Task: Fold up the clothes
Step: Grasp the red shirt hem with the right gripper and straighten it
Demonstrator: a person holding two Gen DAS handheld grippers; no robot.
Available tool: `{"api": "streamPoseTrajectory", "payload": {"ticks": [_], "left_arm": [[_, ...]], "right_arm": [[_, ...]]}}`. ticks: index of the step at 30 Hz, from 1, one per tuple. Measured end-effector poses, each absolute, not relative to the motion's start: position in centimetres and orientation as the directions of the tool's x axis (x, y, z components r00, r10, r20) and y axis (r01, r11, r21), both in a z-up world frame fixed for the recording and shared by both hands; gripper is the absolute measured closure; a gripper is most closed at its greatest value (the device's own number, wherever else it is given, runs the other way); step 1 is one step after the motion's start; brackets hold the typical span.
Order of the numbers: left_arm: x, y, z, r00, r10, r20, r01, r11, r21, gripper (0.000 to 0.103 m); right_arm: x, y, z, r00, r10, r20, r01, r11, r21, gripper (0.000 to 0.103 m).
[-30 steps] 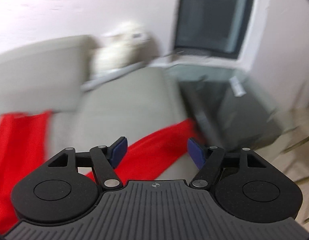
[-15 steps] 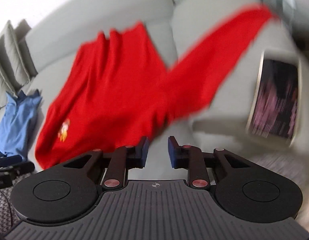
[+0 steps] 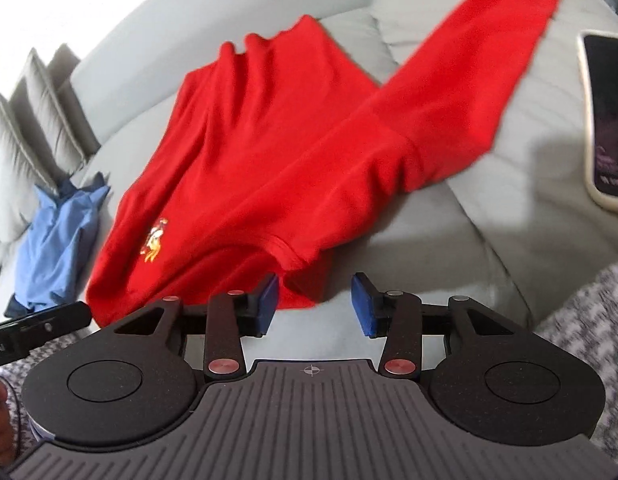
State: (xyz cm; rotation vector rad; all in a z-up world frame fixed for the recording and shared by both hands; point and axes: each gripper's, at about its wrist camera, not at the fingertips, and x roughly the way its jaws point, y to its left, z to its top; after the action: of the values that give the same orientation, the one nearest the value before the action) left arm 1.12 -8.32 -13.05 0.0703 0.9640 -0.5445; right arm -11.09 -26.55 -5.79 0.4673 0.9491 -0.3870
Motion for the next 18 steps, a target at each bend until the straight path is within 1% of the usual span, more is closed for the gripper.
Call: {"api": "streamPoseTrajectory", "payload": {"ticks": [1,2,3,4,5,8,11,13,14,15,16,17,18], "left_arm": [[1.2,-8.3,-13.1,0.444,-0.404,-0.799,0.467,0.866,-0.179,0.038],[1.2,-8.3,-13.2,0.443,-0.401,-0.801,0.463,0.868,-0.178,0.038],[1.2,-8.2,-13.2,0.443,-0.399,-0.803,0.46,0.87,-0.179,0.038],[1.2,-8.1,-13.2,0.445,-0.399,-0.802,0.456,0.871,-0.18,0.038],[1.1,-7.9,-13.1,0.451,-0.399,-0.798,0.448,0.875,-0.184,0.038],[1.2,-7.5,-13.2,0.455,-0.389,-0.801,0.43,0.884,-0.185,0.038],[1.4,-7.2,-13.3,0.453,-0.373,-0.81,0.407,0.895,-0.184,0.039],[1.6,-6.9,-13.4,0.452,-0.369,-0.813,0.39,0.901,-0.192,0.039],[1.6,-6.6,-13.3,0.454,-0.37,-0.81,0.383,0.902,-0.197,0.039],[1.7,-6.4,-13.3,0.455,-0.372,-0.809,0.379,0.903,-0.202,0.039],[1.7,-6.1,-13.4,0.455,-0.375,-0.808,0.37,0.905,-0.212,0.039],[1.8,-5.8,-13.4,0.453,-0.377,-0.808,0.359,0.907,-0.223,0.039],[2.0,-5.5,-13.5,0.45,-0.38,-0.808,0.345,0.909,-0.235,0.039]], "right_arm": [[-10.8,-26.1,-5.8,0.525,-0.118,-0.843,0.492,0.85,0.188,0.057],[-10.4,-25.5,-5.9,0.509,-0.145,-0.848,0.464,0.876,0.129,0.059],[-10.0,-25.0,-6.1,0.486,-0.187,-0.854,0.442,0.895,0.056,0.066],[-9.7,-24.7,-6.2,0.466,-0.225,-0.856,0.429,0.903,-0.004,0.097],[-9.6,-24.4,-6.1,0.449,-0.252,-0.857,0.423,0.905,-0.045,0.101],[-9.8,-23.5,-4.7,0.413,-0.271,-0.869,0.444,0.893,-0.067,0.101],[-10.7,-22.4,-5.1,0.343,-0.248,-0.906,0.435,0.897,-0.081,0.101],[-10.9,-22.4,-5.8,0.318,-0.24,-0.917,0.448,0.891,-0.078,0.1],[-10.9,-22.5,-6.0,0.316,-0.232,-0.92,0.46,0.886,-0.066,0.09],[-10.8,-22.7,-6.1,0.315,-0.217,-0.924,0.473,0.88,-0.046,0.087],[-10.8,-23.0,-5.7,0.315,-0.188,-0.93,0.489,0.872,-0.011,0.077],[-10.9,-23.2,-5.4,0.317,-0.156,-0.936,0.498,0.867,0.024,0.056],[-11.2,-23.3,-5.0,0.328,-0.131,-0.936,0.496,0.867,0.052,0.055]]}}
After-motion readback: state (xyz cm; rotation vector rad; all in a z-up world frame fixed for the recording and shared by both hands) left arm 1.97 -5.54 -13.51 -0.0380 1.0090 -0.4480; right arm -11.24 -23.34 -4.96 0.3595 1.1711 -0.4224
